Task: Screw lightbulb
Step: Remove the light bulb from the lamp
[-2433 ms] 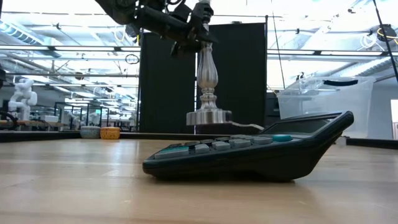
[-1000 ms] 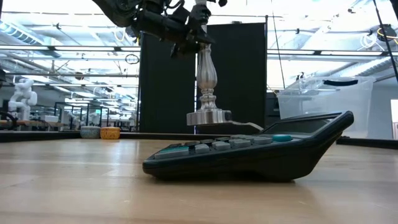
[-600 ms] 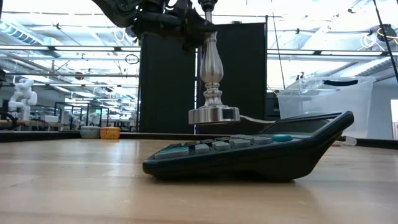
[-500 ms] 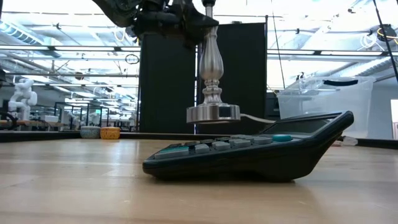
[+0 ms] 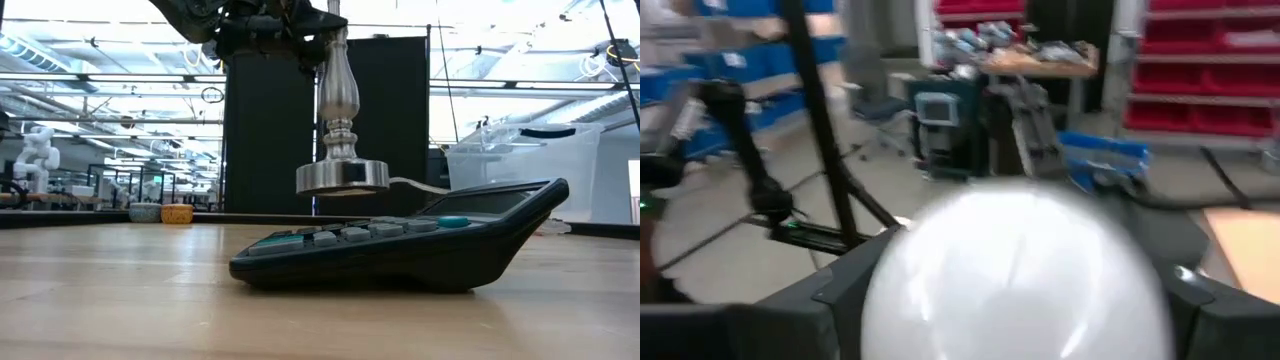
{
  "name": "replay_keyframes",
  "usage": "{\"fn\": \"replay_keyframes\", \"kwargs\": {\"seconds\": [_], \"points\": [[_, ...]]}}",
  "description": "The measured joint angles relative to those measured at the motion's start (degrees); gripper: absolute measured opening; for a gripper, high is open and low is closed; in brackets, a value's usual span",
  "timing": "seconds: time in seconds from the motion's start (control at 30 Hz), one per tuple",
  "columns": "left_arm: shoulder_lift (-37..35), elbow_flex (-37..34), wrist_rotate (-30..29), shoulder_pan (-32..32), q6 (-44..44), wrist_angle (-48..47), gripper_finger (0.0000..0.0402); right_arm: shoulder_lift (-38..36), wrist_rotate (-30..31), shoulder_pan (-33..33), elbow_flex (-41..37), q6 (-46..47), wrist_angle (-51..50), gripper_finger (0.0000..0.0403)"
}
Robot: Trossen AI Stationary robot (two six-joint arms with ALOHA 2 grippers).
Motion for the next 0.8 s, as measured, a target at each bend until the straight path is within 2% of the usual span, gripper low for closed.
{"fn": "replay_keyframes", "kwargs": {"seconds": [0.1, 0.33, 0.57, 0.8], "points": [[-0.1, 0.0, -1.7, 0.0, 0.2, 0.5, 0.0174, -0.2, 4.0, 0.7, -0.1, 0.0, -0.3, 0.0302], [-0.1, 0.0, -7.3, 0.0, 1.8, -5.4, 0.0174, -1.0, 8.0, 0.8, -0.1, 0.5, 0.2, 0.0345], [-0.1, 0.0, -14.5, -0.3, 4.5, -10.3, 0.0174, -3.9, 13.6, 0.7, -0.1, 0.2, 0.0, 0.0351], [-0.1, 0.0, -20.2, -0.3, 6.9, -10.6, 0.0174, -7.9, 22.1, 0.5, 0.0, -0.4, -2.1, 0.0349]]}}
